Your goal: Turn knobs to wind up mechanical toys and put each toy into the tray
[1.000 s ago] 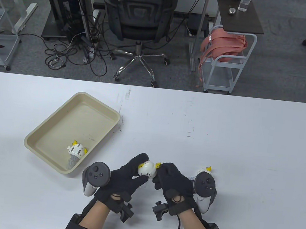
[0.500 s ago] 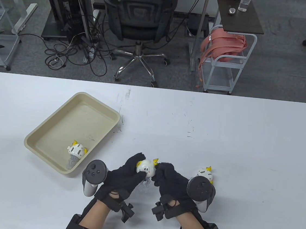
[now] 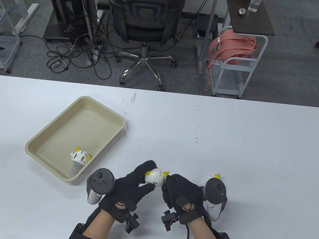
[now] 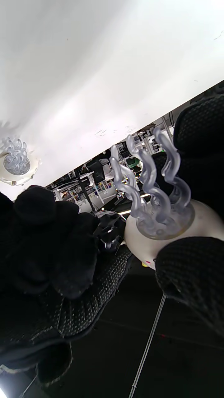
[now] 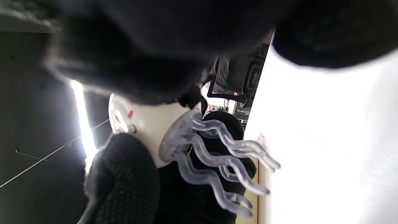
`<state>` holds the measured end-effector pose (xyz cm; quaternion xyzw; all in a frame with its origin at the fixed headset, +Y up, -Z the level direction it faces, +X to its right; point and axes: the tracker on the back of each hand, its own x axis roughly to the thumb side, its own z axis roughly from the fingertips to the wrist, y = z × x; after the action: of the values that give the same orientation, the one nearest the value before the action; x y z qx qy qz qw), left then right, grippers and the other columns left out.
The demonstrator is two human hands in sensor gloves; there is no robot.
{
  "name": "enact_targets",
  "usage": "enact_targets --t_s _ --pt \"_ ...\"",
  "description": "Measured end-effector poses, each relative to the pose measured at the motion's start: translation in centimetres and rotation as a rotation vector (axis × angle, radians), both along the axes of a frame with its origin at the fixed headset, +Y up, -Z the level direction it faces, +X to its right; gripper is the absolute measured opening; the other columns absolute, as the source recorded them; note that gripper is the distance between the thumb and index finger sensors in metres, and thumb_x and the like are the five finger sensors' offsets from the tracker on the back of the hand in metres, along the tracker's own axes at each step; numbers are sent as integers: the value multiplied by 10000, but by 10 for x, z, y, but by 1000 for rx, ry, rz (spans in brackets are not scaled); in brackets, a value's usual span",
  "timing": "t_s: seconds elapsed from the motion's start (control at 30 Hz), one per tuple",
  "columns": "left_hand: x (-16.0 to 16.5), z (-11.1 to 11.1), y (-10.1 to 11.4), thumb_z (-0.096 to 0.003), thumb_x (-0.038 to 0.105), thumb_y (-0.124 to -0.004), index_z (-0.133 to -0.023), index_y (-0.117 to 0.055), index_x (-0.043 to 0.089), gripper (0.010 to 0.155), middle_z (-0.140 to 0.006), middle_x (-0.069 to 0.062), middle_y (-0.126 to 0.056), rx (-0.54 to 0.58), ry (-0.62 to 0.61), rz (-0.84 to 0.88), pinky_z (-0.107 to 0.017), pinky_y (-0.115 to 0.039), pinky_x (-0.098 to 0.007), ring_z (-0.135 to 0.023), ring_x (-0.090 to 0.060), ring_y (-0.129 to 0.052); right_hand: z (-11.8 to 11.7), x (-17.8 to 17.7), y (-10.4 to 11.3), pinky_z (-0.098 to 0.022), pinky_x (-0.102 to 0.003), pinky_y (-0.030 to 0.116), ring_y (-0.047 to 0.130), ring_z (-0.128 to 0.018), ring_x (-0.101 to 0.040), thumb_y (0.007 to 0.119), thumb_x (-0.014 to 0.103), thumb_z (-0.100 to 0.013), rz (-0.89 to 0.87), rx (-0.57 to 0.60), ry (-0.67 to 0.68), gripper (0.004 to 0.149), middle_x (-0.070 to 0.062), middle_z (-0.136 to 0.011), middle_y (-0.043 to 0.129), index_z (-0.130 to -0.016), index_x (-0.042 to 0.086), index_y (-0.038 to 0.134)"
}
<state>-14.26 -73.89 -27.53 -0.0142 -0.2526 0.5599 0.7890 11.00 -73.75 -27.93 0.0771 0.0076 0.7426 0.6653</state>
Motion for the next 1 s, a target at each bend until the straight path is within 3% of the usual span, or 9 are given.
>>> enact_targets --t_s 0.17,0.27,0.5,0.8,1.0 --pt "-1 0 1 -483 407 -824 -1107 -491 305 715 -1085 -74 -725 10 24 -20 -683 -736 -477 -808 -246 -948 3 -1 3 -212 -428 870 969 -71 -131 783 344 -491 56 58 -47 439 -52 -250 1043 -545 -75 902" --pt "-2 0 0 -480 413 -822 -1105 -503 269 716 -1062 -103 -748 0 38 -20 -657 -755 -473 -769 -250 -970 5 -3 5 -330 -494 826 985 -246 -219 805 309 -493 71 95 -65 448 -140 -451 1029 -715 -79 835" --pt "-6 -2 -5 -486 450 -789 -1089 -512 154 727 -983 -164 -810 -51 92 24 -587 -822 -431 -669 -209 -1037 7 -14 11 -461 -564 739 932 -447 -306 767 240 -506 129 166 32 495 -207 -660 936 -897 -56 696" --pt "-6 -3 -7 -486 488 -784 -1065 -545 109 732 -919 -178 -864 -100 49 100 -550 -863 -393 -590 -163 -1074 11 -14 20 -425 -543 780 967 -386 -285 747 235 -481 241 305 5 468 -181 -600 982 -800 -108 730" --pt "-6 -3 -7 -484 486 -791 -1073 -541 135 730 -947 -156 -853 -81 43 86 -579 -847 -404 -623 -167 -1064 10 -12 19 -367 -514 819 990 -299 -248 760 254 -467 239 300 -16 455 -154 -508 1022 -733 -113 782"
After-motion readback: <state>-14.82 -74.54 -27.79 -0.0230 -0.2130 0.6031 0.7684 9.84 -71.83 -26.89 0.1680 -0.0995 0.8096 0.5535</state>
